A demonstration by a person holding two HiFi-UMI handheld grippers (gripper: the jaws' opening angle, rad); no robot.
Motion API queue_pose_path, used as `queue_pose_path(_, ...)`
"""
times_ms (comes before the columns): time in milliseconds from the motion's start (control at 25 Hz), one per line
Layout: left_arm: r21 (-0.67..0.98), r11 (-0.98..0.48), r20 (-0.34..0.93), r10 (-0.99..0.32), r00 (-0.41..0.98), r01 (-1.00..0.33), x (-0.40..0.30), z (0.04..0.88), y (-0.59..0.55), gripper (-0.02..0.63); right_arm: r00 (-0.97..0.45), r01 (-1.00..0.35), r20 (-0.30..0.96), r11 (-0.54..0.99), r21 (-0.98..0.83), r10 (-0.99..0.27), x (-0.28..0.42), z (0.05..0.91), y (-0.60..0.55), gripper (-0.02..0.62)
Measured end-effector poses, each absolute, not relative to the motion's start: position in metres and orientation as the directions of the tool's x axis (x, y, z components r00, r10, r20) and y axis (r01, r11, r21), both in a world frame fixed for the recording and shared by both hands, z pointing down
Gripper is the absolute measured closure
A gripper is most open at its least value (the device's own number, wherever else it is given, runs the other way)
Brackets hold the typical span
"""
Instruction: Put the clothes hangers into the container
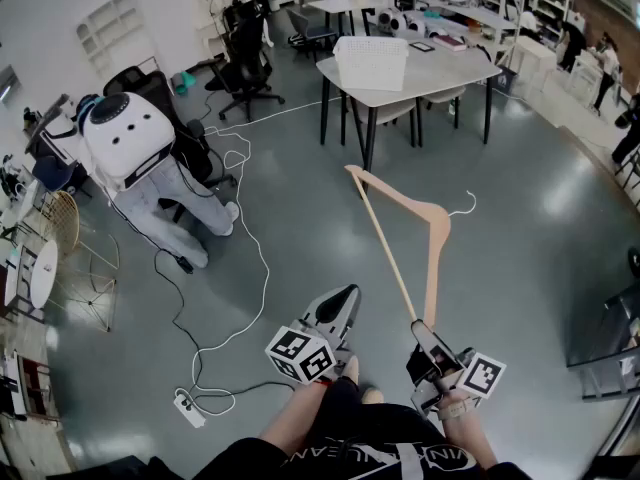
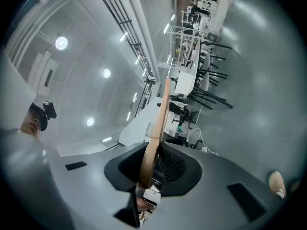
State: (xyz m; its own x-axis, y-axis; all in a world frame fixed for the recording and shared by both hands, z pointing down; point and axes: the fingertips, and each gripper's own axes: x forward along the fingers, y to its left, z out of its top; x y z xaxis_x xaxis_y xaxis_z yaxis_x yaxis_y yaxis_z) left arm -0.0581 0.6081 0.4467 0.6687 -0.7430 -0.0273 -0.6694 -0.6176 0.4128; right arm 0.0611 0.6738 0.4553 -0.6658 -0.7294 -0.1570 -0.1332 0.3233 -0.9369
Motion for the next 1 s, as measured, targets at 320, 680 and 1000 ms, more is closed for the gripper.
queue_pose_path(320, 0.411, -0.642, -0.034, -0.721, 0.692, -0.648, -0.038, 0.447, 0.621, 0.597, -0.651, -0.132, -0.171, 0.333, -0.934, -0.739, 0.073, 0.457, 0.691, 0.528)
queue_pose_path(680, 0.426, -0.638, -0.034, -0.72, 0.693, -0.642, -0.038, 0.459, 0.59, 0.597, -0.658, -0.129, -0.164, 0.324, -0.937, -0.735, 0.069, 0.466, 0.662, 0.528)
queue_pose_path(1000, 0.443, -0.641, -0.025, -0.707, 0.706, -0.626, -0.048, 0.466, 0.513, 0.597, -0.681, -0.105, -0.172, 0.327, -0.939, -0.712, 0.052, 0.47, 0.586, 0.528)
